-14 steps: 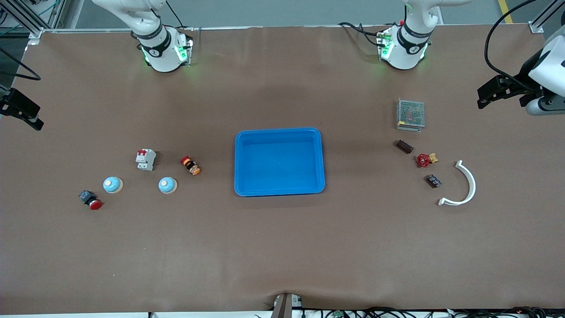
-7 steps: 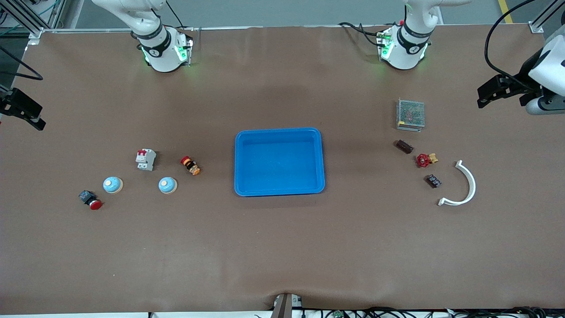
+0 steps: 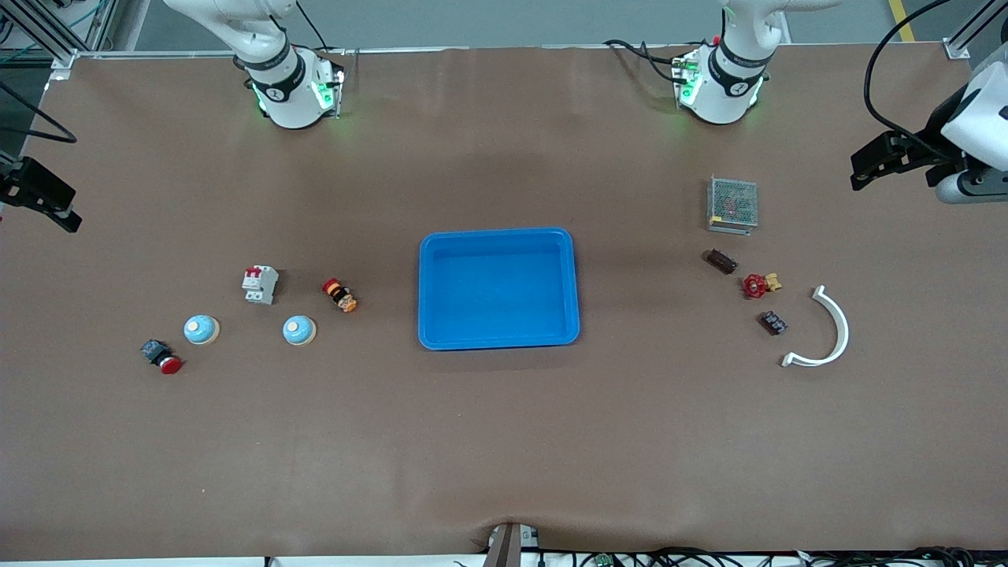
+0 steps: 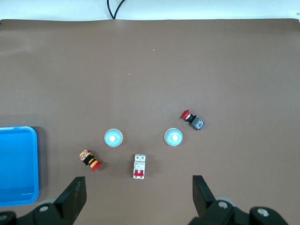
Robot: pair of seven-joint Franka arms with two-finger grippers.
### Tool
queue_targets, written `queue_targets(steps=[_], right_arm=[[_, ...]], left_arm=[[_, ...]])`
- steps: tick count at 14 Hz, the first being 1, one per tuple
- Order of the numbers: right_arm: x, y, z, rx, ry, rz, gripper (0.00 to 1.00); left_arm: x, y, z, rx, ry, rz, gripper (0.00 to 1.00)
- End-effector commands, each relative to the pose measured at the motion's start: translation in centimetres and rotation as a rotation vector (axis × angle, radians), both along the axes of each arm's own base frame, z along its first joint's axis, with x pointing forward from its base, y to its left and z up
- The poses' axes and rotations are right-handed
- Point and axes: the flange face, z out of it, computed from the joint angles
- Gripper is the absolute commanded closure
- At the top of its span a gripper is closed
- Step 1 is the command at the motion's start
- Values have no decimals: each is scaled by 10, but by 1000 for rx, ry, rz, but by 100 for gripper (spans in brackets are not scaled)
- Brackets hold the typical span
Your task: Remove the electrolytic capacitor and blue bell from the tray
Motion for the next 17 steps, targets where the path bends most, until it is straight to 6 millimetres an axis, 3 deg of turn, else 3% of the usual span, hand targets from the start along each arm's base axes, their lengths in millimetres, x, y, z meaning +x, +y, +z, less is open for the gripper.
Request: queue_targets(steps=[1, 8, 17], right_arm=[[0, 1, 6, 12, -2, -13, 0], [0, 1, 6, 12, -4, -13, 0], [-1, 0, 5, 11, 1, -15, 0]], left_arm=[[-5, -4, 10, -19, -22, -32, 0], [-7, -7, 29, -56, -90, -16, 0], [-6, -6, 40, -51, -112, -27, 0]])
